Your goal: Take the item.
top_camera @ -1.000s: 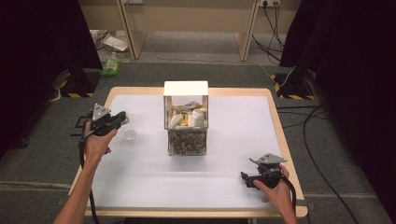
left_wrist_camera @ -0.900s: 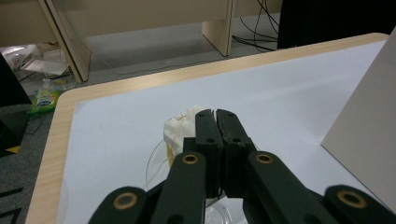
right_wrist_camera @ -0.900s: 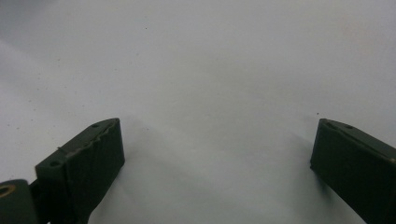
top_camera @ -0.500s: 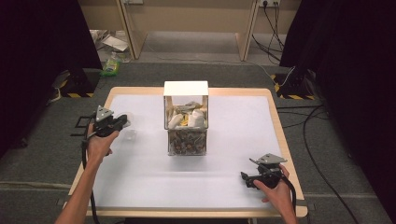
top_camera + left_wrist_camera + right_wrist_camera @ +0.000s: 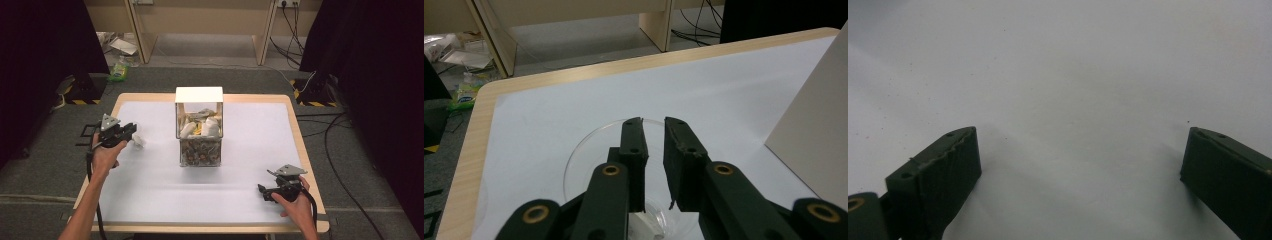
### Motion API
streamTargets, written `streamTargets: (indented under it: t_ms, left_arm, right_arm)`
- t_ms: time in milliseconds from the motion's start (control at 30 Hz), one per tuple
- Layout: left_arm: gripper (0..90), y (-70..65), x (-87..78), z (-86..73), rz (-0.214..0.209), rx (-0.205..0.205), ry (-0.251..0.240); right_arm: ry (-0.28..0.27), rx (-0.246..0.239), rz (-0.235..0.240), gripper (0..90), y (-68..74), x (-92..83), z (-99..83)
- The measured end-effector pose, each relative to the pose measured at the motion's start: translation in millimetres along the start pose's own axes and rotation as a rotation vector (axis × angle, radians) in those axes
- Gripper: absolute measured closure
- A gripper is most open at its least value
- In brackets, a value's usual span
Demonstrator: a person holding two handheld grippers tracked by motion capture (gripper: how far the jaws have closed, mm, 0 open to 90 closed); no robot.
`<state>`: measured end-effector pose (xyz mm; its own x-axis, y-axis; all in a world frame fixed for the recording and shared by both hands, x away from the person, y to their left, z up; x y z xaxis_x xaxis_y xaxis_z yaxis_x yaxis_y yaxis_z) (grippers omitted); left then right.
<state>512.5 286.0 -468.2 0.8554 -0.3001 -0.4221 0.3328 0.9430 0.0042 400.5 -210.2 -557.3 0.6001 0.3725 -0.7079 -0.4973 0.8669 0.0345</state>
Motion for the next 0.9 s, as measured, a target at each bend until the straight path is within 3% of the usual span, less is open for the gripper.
streamTargets:
  t_ms: [267, 367, 633, 900]
  left_arm:
    - [53.9, -4.8, -4.2, 4.8, -0.003, -0.009, 0.001]
    - [43.1, -9.1, -7.3, 8.1, 0.004, 0.013, 0.013]
    - [17.7, -21.6, -16.8, 9.8, -0.004, -0.002, 0.015]
    - [15.3, -29.5, -24.8, 5.8, -0.02, -0.022, -0.002]
  right_arm:
    - [0.001, 0.001, 0.0, 3.2, 0.0, 0.0, 0.0]
    - [0.001, 0.0, 0.0, 3.2, 0.0, -0.1, -0.1]
    - [0.001, 0.0, -0.001, 3.2, 0.0, -0.1, 0.0]
    - [0.001, -0.001, 0.0, 3.2, 0.0, -0.1, -0.1]
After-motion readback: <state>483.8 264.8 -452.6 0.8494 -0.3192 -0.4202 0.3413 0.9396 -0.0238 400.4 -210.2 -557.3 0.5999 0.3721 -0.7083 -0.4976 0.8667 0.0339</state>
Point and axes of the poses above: each handheld gripper's, and its own axes: x roughly forward along the jaws, z roughly out of its top, y roughly to its left, the point moved 8 cm from there along x, roughly forward along the jaws, and after that the axes turned 3 degrees about x, right-handed, at the moved point
